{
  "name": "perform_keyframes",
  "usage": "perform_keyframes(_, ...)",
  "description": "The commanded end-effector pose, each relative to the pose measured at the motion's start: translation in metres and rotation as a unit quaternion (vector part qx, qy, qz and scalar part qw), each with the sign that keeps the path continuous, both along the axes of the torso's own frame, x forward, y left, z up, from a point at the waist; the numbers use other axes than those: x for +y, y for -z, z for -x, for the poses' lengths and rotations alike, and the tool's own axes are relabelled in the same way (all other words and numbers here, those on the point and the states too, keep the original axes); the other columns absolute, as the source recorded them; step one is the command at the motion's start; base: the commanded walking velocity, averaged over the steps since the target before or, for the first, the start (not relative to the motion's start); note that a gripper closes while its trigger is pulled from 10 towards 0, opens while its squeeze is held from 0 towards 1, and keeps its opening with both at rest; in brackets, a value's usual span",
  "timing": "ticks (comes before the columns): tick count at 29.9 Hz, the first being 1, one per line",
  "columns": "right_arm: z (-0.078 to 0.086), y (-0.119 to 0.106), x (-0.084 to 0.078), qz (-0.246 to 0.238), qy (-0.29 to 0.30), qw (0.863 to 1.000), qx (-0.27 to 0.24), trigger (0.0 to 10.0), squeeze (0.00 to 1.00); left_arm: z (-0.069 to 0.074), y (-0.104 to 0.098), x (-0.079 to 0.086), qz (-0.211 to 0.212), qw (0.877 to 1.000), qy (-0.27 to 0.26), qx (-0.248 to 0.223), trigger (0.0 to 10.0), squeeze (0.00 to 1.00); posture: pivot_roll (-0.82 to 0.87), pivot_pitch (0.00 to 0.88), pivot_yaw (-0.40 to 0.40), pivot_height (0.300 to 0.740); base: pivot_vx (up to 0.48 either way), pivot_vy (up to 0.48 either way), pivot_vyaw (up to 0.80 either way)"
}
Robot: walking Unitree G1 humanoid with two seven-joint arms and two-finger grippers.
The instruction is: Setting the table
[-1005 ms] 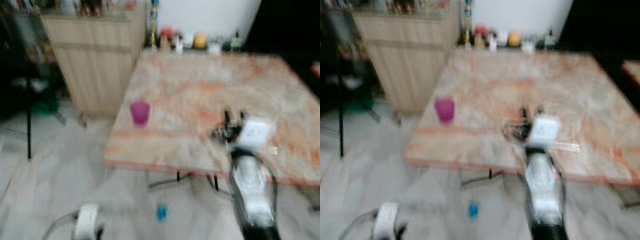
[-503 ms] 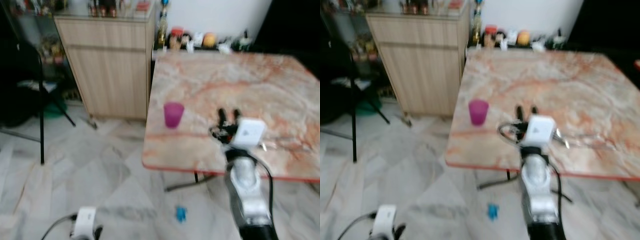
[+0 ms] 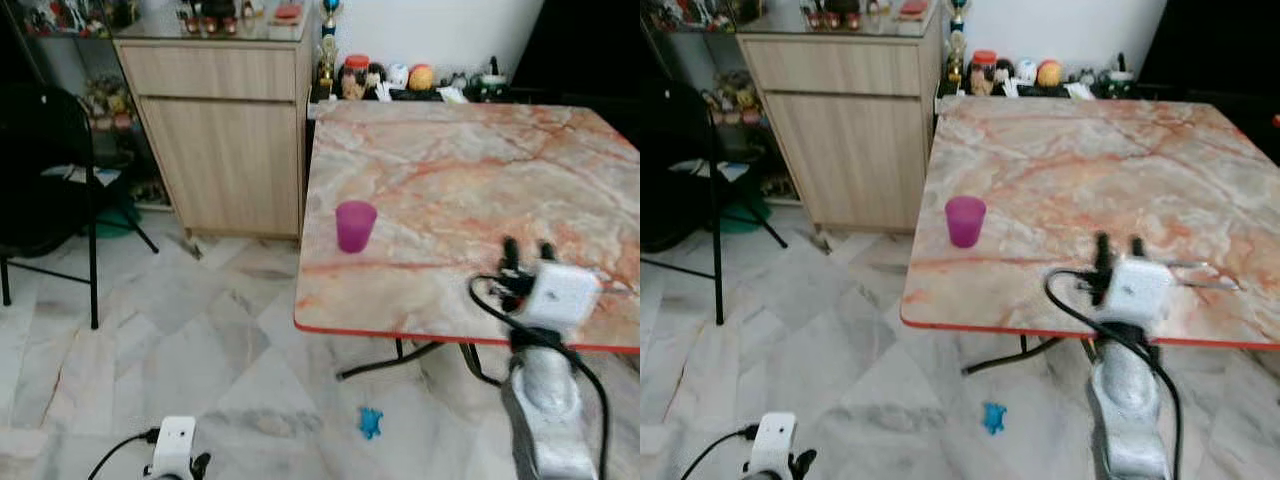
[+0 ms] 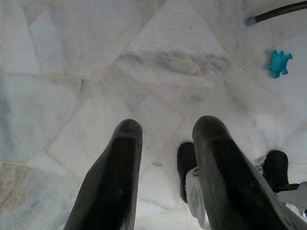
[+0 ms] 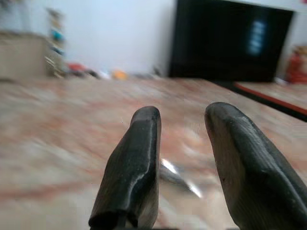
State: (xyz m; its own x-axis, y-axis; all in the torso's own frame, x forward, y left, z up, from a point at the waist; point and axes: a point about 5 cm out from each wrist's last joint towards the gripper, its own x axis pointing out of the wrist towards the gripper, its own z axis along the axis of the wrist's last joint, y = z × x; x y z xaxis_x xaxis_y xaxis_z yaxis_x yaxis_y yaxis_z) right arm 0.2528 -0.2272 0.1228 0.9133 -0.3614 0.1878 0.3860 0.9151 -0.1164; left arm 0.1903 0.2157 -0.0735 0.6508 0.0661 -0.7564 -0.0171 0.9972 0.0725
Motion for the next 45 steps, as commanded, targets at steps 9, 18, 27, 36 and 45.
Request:
perform_keyframes(9, 0.040, 0.075, -0.009, -0.088, 0.126, 0.977, 0.148, 10.0, 0.00, 0.001, 0.002, -0.003, 0.003, 1.000, 0.000, 0.004, 10.0, 0.00, 0.05, 0.000, -0.022, 0.740, 0.000, 0.000, 0.00)
perform_keyframes(18, 0.053, 0.149, 0.009, -0.151, 0.062, 0.940, 0.301, 10.0, 0.00, 0.000, 0.001, -0.004, 0.005, 1.000, -0.004, 0.002, 10.0, 0.00, 0.05, 0.000, -0.026, 0.740, 0.000, 0.000, 0.00)
perform_keyframes(27, 0.062, 0.189, 0.023, -0.194, 0.010, 0.898, 0.395, 10.0, 0.00, 0.001, 0.001, -0.002, 0.003, 1.000, -0.007, 0.002, 10.0, 0.00, 0.05, 0.000, -0.018, 0.740, 0.000, 0.000, 0.00)
perform_keyframes(36, 0.092, 0.213, 0.038, -0.213, -0.042, 0.851, 0.478, 10.0, 0.00, 0.001, 0.001, 0.000, 0.001, 1.000, -0.007, -0.001, 10.0, 0.00, 0.06, 0.000, -0.010, 0.740, 0.000, 0.000, 0.00)
perform_keyframes(45, 0.098, 0.219, 0.056, -0.216, -0.054, 0.834, 0.504, 10.0, 0.00, 0.000, 0.000, -0.001, 0.001, 1.000, -0.004, -0.002, 10.0, 0.00, 0.06, 0.000, -0.010, 0.740, 0.000, 0.000, 0.00)
